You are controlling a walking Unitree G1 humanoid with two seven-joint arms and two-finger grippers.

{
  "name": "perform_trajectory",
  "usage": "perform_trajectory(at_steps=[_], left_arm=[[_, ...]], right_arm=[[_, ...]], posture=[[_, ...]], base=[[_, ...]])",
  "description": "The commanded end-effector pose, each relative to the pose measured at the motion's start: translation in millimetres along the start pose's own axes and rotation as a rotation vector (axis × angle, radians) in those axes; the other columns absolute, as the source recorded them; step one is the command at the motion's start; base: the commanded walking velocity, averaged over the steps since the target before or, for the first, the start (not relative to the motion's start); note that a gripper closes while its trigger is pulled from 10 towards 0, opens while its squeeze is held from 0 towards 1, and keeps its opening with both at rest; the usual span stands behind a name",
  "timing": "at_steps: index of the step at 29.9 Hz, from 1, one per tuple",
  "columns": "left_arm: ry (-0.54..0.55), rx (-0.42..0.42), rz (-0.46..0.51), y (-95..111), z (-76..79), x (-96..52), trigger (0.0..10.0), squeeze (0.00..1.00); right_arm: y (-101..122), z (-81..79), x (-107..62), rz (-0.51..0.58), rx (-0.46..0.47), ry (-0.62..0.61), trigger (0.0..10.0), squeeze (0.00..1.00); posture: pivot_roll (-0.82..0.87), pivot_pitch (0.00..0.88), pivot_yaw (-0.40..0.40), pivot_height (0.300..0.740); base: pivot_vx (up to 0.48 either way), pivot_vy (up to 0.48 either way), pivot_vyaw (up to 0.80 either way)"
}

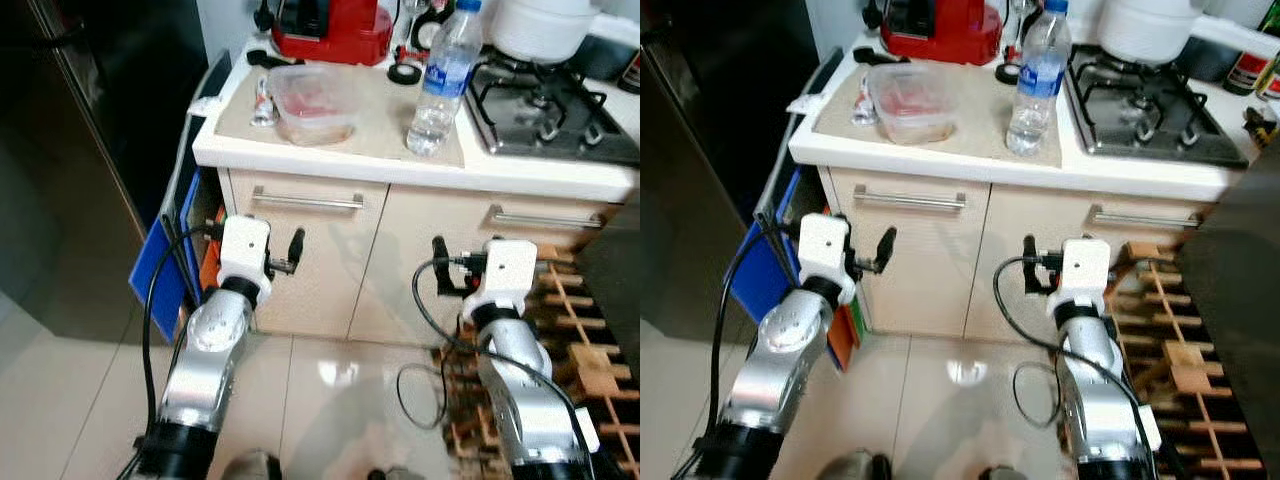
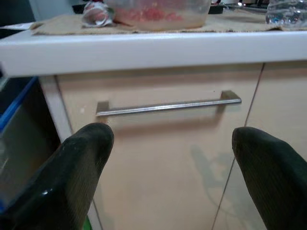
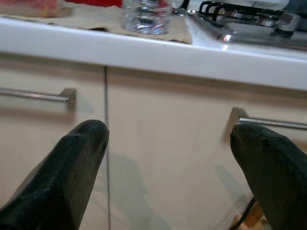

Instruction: Restocking fridge

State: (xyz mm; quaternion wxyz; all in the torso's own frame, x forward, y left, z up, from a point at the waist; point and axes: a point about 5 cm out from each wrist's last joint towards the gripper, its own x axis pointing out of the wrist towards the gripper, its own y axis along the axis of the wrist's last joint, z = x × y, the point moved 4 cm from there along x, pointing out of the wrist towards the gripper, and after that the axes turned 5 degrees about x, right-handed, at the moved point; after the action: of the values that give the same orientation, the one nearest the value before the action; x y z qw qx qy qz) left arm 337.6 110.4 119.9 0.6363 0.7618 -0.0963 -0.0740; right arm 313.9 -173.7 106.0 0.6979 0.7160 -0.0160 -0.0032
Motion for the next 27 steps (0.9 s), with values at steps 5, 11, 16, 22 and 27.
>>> perform_trajectory(at_steps=[5, 11, 16, 22, 27], left_arm=[[-0.009, -0.002, -0.021, -5.0, 2.4, -0.8, 10.0, 0.0], [-0.01, -0.001, -0.018, -4.6, 2.3, -0.5, 10.0, 0.0], [-0.012, 0.002, -0.019, -4.6, 3.1, -0.2, 10.0, 0.0], [-0.024, -0.002, -0.013, -4.4, 4.3, -0.7, 10.0, 0.0], [-0.032, 0.006, -0.012, -4.7, 4.9, -0.4, 10.0, 0.0]], right_arm=[[-0.4, 1.4, 0.1, 0.004, -0.001, 0.004, 10.0, 0.0], [-0.5, 0.5, 0.2, 0.003, -0.001, 0.007, 10.0, 0.0], [-1.4, 0.6, -0.1, 0.0, -0.005, 0.005, 10.0, 0.0], [-5.2, 1.3, -0.3, -0.018, -0.019, -0.003, 10.0, 0.0], [-4.9, 1.2, -0.1, -0.01, -0.02, -0.004, 10.0, 0.0]], posture=[[0.07, 0.029, -0.02, 0.74], [0.07, 0.031, -0.018, 0.74], [0.07, 0.033, -0.017, 0.74], [0.07, 0.034, -0.014, 0.74], [0.07, 0.032, -0.013, 0.74]], base=[[-0.336, 0.0, 0.0], [-0.316, 0.0, 0.0], [-0.309, 0.0, 0.0], [-0.205, 0.0, -0.3], [0.0, 0.0, -0.61]])
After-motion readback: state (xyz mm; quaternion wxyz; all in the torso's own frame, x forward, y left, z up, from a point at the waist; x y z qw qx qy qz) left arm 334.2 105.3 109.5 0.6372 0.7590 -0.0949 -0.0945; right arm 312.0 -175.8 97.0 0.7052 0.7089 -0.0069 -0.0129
